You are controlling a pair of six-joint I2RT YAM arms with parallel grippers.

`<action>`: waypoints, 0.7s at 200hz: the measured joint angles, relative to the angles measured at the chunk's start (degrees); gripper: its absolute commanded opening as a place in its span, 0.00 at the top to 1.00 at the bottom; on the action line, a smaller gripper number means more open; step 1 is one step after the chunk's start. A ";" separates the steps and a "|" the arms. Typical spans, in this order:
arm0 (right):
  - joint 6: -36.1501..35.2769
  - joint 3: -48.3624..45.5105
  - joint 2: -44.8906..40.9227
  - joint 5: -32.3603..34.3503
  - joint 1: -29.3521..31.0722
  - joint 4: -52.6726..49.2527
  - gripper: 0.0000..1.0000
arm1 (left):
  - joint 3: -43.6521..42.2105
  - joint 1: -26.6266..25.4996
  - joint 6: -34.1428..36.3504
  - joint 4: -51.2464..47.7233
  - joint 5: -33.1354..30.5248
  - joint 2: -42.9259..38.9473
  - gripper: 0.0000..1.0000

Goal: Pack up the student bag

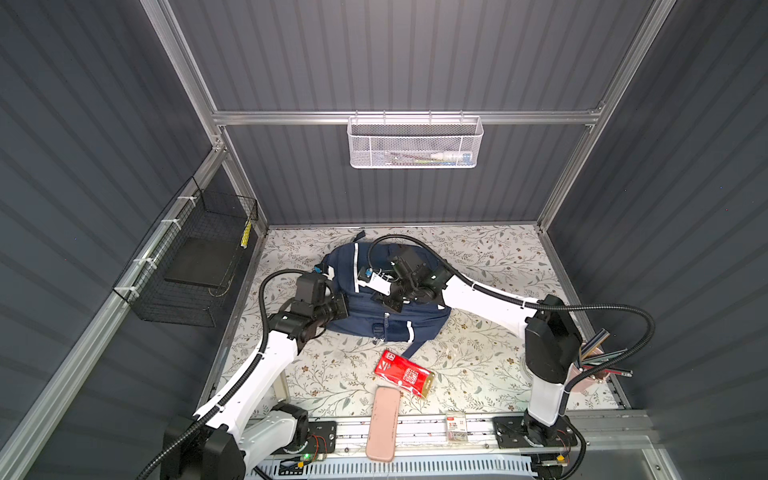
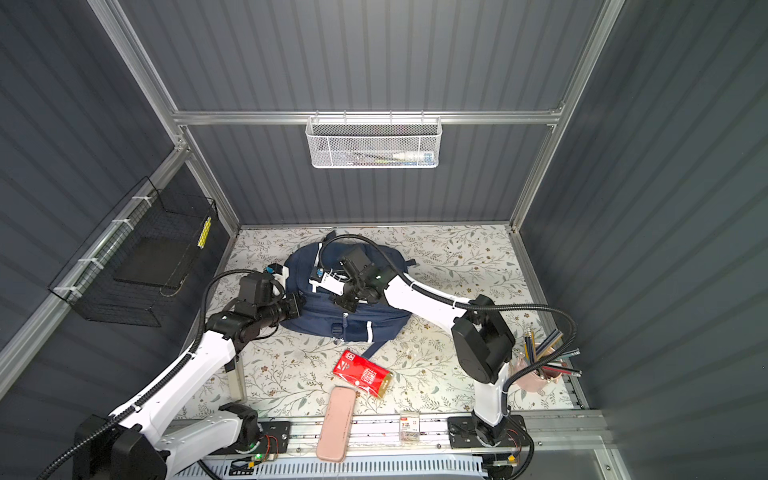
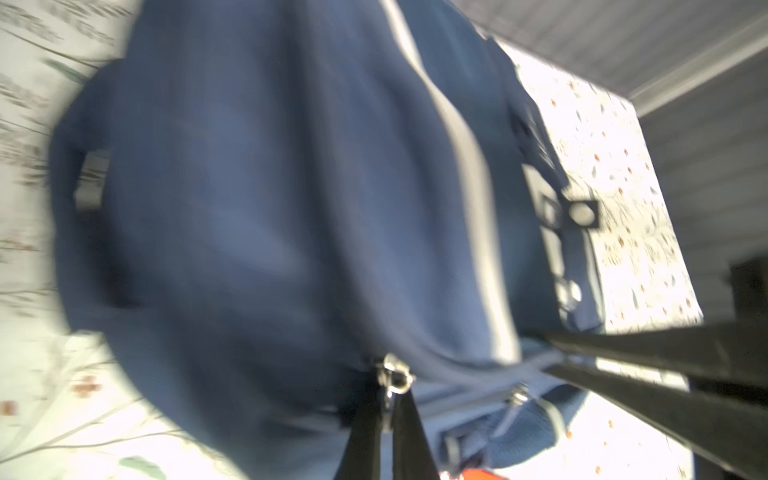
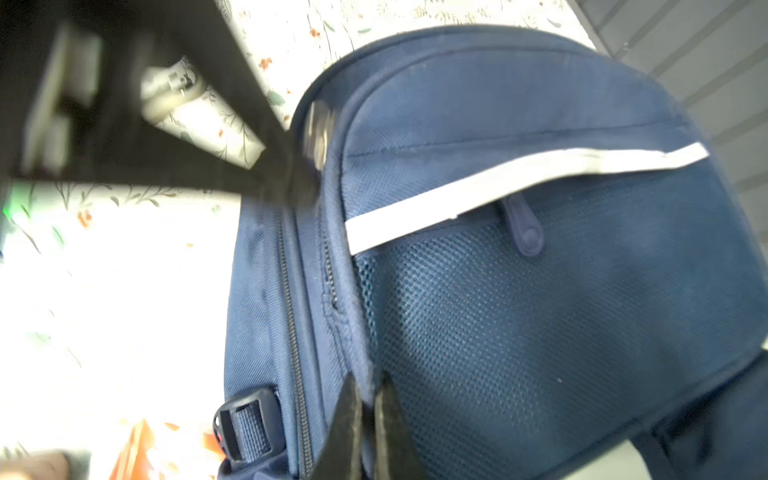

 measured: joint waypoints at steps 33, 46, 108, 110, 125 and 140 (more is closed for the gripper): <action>-0.39 -1.81 -1.27 -0.66 -1.86 2.01 1.00 | 1.16 2.19 1.05 -0.31 6.01 0.26 1.00; 0.09 -1.81 -1.27 -0.50 -2.86 2.10 1.00 | 1.31 1.90 1.18 0.20 7.56 0.83 1.00; 2.75 -7.39 -3.78 9.62 -7.34 5.35 0.57 | 0.22 -12.20 -1.60 4.74 4.04 1.73 1.00; 2.86 -7.80 -4.04 9.84 -7.43 5.57 0.56 | 0.20 -12.63 -1.79 4.83 3.87 1.88 1.00; 3.21 -12.55 -7.17 10.86 -9.03 8.28 0.50 | -0.35 -14.71 -3.04 5.49 3.56 2.64 1.00; 2.89 -18.08 -11.30 10.12 -10.08 11.72 0.45 | -0.85 -15.56 -4.04 5.86 3.58 3.26 1.00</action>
